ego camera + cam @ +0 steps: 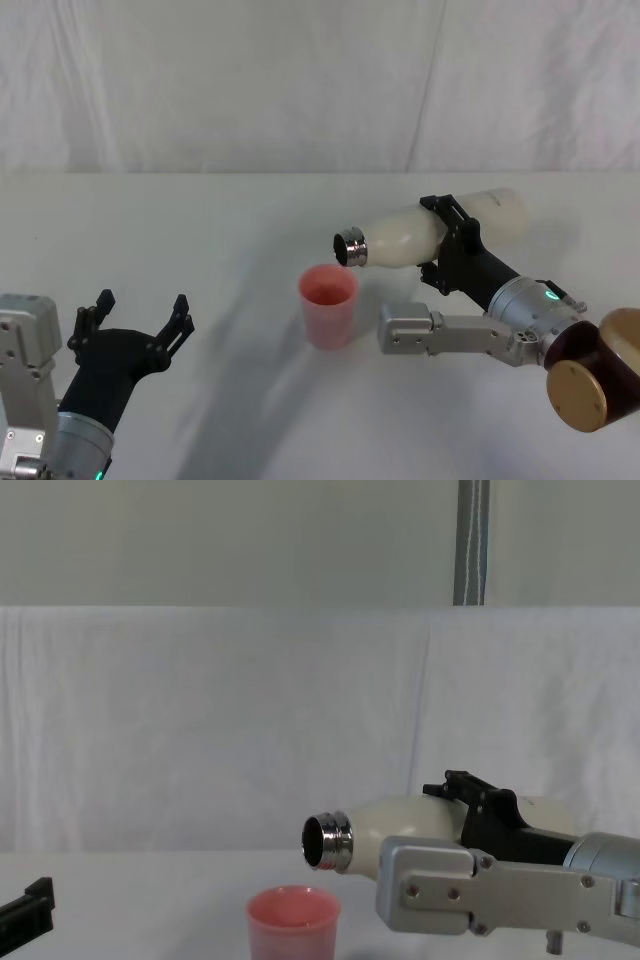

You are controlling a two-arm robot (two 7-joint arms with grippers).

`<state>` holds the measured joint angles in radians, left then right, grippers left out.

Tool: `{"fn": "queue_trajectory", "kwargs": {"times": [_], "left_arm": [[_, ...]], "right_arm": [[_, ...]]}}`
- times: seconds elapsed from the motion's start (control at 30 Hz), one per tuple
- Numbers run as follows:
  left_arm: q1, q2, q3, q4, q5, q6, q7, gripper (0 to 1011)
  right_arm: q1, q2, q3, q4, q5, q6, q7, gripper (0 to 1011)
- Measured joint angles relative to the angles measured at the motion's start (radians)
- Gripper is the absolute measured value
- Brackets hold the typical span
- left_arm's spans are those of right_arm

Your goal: Grasp the thermos with one hand and pour water into the cup lid.

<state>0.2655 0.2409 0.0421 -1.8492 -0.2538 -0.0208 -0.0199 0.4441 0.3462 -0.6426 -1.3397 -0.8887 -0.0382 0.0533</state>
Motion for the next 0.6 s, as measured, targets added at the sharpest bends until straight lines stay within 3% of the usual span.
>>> {"fn": "queue_trajectory", "kwargs": {"times": [0.6], "left_arm": [[0.000,0.000,0.000,0.000,0.000,0.000,0.000,1001]], "right_arm": [[0.002,0.016,-0.011,-0.012,-0.033,0.001,-0.014,953]]}}
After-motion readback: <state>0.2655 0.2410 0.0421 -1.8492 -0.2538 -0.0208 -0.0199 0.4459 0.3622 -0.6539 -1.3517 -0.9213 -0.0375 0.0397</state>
